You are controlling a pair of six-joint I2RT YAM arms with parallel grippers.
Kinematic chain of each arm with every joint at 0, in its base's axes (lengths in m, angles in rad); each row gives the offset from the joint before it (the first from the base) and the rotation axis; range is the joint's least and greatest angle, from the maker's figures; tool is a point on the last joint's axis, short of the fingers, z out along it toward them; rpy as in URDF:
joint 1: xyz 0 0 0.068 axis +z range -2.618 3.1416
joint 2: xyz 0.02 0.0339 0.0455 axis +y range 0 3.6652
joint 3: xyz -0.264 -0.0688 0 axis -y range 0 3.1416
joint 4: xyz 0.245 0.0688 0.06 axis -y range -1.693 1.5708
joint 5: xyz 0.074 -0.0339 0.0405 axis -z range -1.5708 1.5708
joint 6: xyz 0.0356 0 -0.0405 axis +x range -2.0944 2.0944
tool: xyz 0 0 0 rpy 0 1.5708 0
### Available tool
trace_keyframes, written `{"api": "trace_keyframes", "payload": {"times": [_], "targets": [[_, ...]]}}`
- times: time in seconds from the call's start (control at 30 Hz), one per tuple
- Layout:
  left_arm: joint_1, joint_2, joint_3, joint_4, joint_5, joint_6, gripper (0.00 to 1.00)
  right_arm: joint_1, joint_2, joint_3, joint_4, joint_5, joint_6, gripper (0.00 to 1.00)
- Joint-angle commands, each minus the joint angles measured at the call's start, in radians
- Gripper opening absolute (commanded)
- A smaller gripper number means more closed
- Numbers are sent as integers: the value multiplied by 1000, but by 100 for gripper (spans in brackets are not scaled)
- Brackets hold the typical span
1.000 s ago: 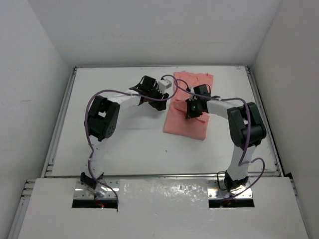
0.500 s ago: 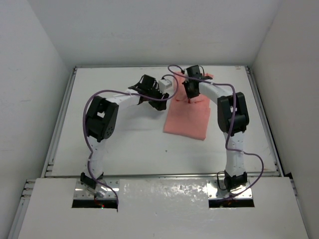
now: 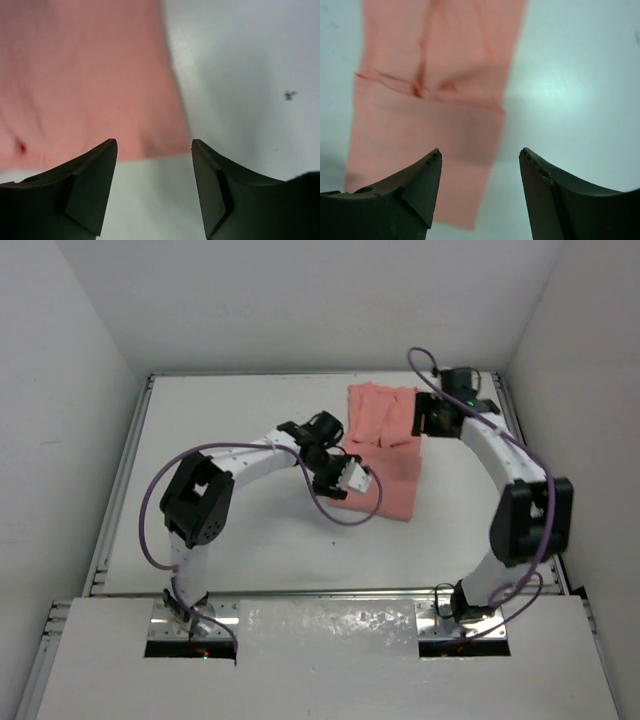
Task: Fold and stack the t-shirts
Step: Grab one side of the 2/3 rectangular tshirt with both arms
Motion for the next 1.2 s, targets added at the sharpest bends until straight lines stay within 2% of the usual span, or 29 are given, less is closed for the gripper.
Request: {"api": "trace_keyframes", "payload": {"times": [0.0, 0.07, 0.2, 0.33, 0.47, 0.63, 0.73, 0.87, 1.0, 1.07, 1.1, 1.17], "targets": [[-35, -24, -30, -97, 24, 322, 60, -63, -168, -277, 69, -108, 144, 63], [-36, -14, -37, -59, 22, 321, 66, -61, -235, -403, 69, -142, 165, 65], [-51, -3, -76, -42, -4, 383, 65, -61, -298, -626, 187, -214, 239, 64], [-68, 6, -132, -28, -62, 420, 59, -61, -306, -712, 279, -251, 302, 59], [-70, 0, -181, 107, -125, 358, 60, -58, -306, -793, 368, -280, 353, 57], [-70, 11, -181, 153, -110, 304, 60, -55, -288, -855, 442, -285, 397, 56], [-71, 13, -201, 179, -100, 282, 56, -54, -277, -875, 459, -288, 416, 53], [-78, 20, -225, 223, -96, 259, 41, -54, -282, -896, 464, -291, 423, 51], [-82, 28, -227, 240, -88, 224, 32, -55, -271, -901, 461, -300, 428, 42], [-87, 31, -231, 246, -73, 201, 26, -54, -259, -905, 461, -306, 425, 34], [-88, 33, -231, 254, -68, 190, 15, -55, -251, -908, 461, -311, 423, 25], [-90, 39, -225, 272, -56, 100, 3, -55, -248, -902, 453, -311, 414, 14]]}}
